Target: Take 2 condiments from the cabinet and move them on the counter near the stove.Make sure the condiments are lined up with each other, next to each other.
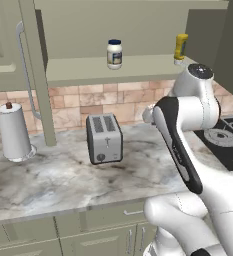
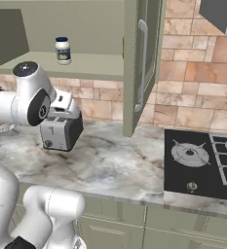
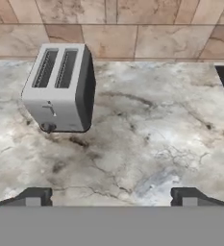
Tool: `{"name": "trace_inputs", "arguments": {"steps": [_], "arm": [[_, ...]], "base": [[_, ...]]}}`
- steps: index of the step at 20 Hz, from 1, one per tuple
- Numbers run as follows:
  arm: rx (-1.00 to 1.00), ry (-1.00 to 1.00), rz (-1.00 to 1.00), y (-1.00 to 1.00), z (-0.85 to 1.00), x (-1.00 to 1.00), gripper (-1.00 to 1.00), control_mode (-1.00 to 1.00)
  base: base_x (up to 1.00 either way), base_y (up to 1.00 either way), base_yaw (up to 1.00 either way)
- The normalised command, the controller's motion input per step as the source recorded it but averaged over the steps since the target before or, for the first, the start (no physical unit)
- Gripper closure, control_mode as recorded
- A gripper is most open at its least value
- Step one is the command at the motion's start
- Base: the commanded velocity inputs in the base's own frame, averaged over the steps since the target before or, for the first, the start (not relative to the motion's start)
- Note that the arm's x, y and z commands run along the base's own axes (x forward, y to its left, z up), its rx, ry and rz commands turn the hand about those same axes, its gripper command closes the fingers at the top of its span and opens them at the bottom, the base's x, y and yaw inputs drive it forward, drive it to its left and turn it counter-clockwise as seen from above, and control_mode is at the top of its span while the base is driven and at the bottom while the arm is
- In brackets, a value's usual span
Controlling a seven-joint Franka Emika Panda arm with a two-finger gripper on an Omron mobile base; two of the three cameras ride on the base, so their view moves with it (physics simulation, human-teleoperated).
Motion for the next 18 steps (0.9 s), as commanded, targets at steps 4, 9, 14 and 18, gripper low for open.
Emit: {"name": "trace_inputs", "arguments": {"steps": [4, 9, 14, 18], "arm": [[0.00, -0.31, -0.03, 0.30, 0.79, -0.35, -1.00, -1.00], [0.00, -0.16, 0.00, 0.38, 0.77, -0.05, -1.00, -1.00], [0.00, -0.17, 0.00, 0.33, 0.73, 0.00, -1.00, -1.00], [0.00, -0.08, 0.00, 0.27, 0.67, 0.00, -1.00, -1.00]], "base": [[0.00, 0.00, 0.00], [0.00, 0.00, 0.00], [0.00, 0.00, 0.00], [0.00, 0.00, 0.00]]}}
